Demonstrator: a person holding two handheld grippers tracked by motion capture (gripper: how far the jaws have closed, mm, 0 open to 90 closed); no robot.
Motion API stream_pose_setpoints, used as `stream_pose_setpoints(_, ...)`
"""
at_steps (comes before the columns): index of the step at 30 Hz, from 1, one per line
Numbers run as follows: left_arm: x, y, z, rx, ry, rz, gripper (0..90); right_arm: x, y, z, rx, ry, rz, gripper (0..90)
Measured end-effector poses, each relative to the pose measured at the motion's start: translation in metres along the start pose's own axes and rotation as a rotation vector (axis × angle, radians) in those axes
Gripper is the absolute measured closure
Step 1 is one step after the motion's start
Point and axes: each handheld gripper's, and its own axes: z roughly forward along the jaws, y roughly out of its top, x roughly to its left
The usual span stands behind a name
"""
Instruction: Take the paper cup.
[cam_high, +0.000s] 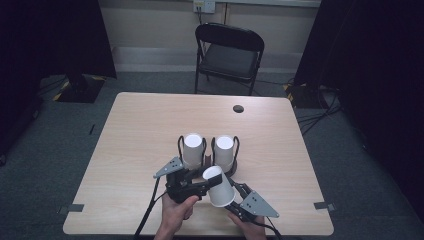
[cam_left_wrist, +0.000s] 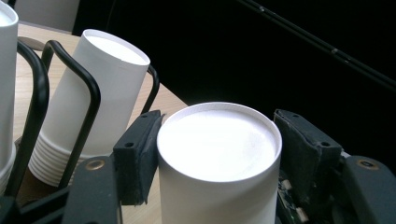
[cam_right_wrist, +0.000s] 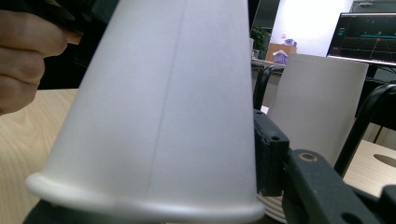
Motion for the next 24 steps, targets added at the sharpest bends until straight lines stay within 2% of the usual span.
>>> stream_pose_setpoints(3, 0.0026, -0.0001, 0.0013, 0.005, -0.010, -0.008, 34.3, -0.0011, -0.0008, -0.0011, -0.003, -0.004, -0.002, 65.7)
stream_pose_setpoints(4, 0.0031, 0.0001, 0.0006, 0.006, -0.013, 0.001, 34.1, -0.0016, -0.0008, -0.0014, -0.006, -0.006, 0.000, 67.0)
stream_pose_setpoints(7, 0.0032, 0.0008, -0.0015, -0.003, 0.016, 0.030, 33.6, -0.0021, -0.0010, -0.0020, -0.003, -0.007, -0.002, 69.8)
stream_pose_setpoints(11, 0.0044, 0.0019, -0.0029, -0.012, 0.016, 0.018, 33.2, -0.0032, -0.0005, -0.0033, 0.000, 0.001, 0.010, 76.5)
stream_pose_setpoints(24, 0.0077, 0.0021, -0.0049, -0.024, 0.023, 0.030, 31.6, -0.0056, 0.0009, -0.0070, -0.007, 0.005, 0.040, 80.9)
